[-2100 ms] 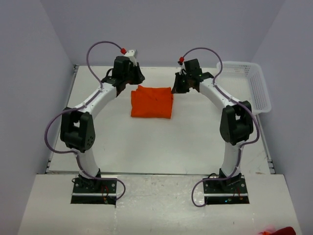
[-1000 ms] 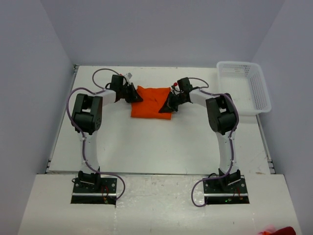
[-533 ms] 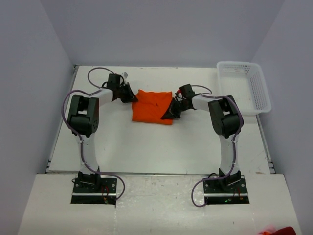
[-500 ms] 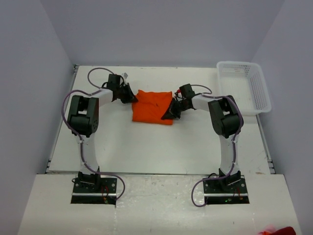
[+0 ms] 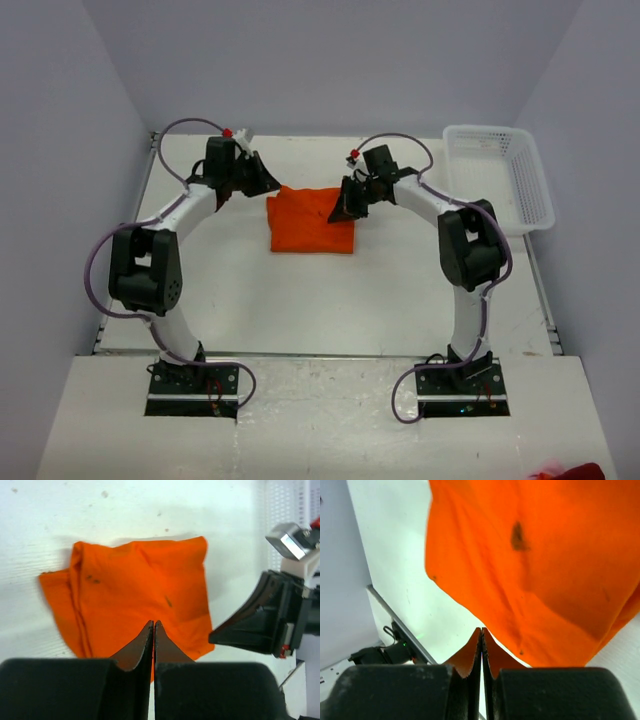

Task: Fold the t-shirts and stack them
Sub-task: Smooth out wrinkles on the folded tshirt

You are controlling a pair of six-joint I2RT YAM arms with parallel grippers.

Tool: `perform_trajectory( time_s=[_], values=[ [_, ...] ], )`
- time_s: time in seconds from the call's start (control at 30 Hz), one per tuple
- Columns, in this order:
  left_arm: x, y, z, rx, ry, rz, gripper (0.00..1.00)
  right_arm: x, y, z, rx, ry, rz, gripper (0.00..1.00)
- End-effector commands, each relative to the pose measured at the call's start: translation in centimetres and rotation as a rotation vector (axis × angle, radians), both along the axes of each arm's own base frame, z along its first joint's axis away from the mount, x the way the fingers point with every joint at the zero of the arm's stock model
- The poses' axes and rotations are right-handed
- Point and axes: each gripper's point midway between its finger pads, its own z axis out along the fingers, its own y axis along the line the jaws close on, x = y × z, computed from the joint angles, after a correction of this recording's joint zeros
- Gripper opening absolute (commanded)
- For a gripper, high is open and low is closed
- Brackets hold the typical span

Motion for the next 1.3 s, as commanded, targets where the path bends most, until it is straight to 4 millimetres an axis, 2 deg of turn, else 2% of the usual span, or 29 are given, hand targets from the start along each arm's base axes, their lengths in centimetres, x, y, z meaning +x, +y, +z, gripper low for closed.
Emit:
perform_trajectory(
  time_s=[0.0, 0.03, 0.1, 0.13, 0.17, 0.27, 0.4, 0.57, 0.7, 0.83, 1.0, 1.17, 1.27],
  values=[
    [-1.9, -2.0, 2.0, -0.034, -0.032, -0.067, 0.0, 1.9, -0.4, 2.8, -0.019, -0.084, 0.005, 0.0],
    [-2.8, -2.9, 1.7, -0.043, -0.016, -0.092, 0.0, 3.1, -0.2, 3.8, -0.008, -0.108, 0.002, 0.0],
    [-4.6, -4.3, 0.6, -0.049, 0.022, -0.128, 0.0, 3.8, -0.3, 2.8, -0.007, -0.069, 0.007, 0.0],
    [-5.2, -4.6, 0.0, -0.042, 0.034, -0.136, 0.0, 4.9, -0.2, 3.8, 0.004, -0.094, 0.001, 0.0],
    [-6.4, -5.2, -0.9, -0.027, 0.053, -0.148, 0.0, 5.2, -0.3, 3.0, 0.011, -0.066, 0.002, 0.0],
    [-7.6, -5.6, -2.2, -0.013, 0.077, -0.164, 0.0, 6.5, 0.1, 3.5, 0.047, -0.076, 0.007, 0.0],
    [-8.9, -5.1, -4.2, 0.012, 0.116, -0.16, 0.0, 7.9, 0.2, 2.0, 0.085, -0.009, -0.001, 0.0],
    [-10.0, -4.1, -6.5, 0.063, 0.176, -0.135, 0.0, 8.4, 0.0, 0.1, 0.09, 0.075, -0.038, 0.0],
    [-10.9, -3.0, -9.3, 0.126, 0.264, -0.104, 0.0, 8.2, -0.5, -1.2, 0.055, 0.143, -0.116, 0.0],
    [-12.1, -1.7, -11.6, 0.183, 0.353, -0.059, 0.0, 8.0, -1.0, -1.8, 0.036, 0.182, -0.172, 0.0],
    [-14.7, -0.7, -14.1, 0.21, 0.454, -0.031, 0.0, 8.0, -2.3, -2.0, 0.001, 0.216, -0.26, 0.0],
    [-16.9, -0.7, -15.1, 0.18, 0.508, -0.037, 0.0, 8.2, -2.9, -1.8, 0.003, 0.233, -0.299, 0.02],
    [-17.4, -0.6, -14.4, 0.171, 0.501, -0.042, 0.0, 8.0, -3.7, -2.8, -0.014, 0.268, -0.337, 0.01]
  ],
)
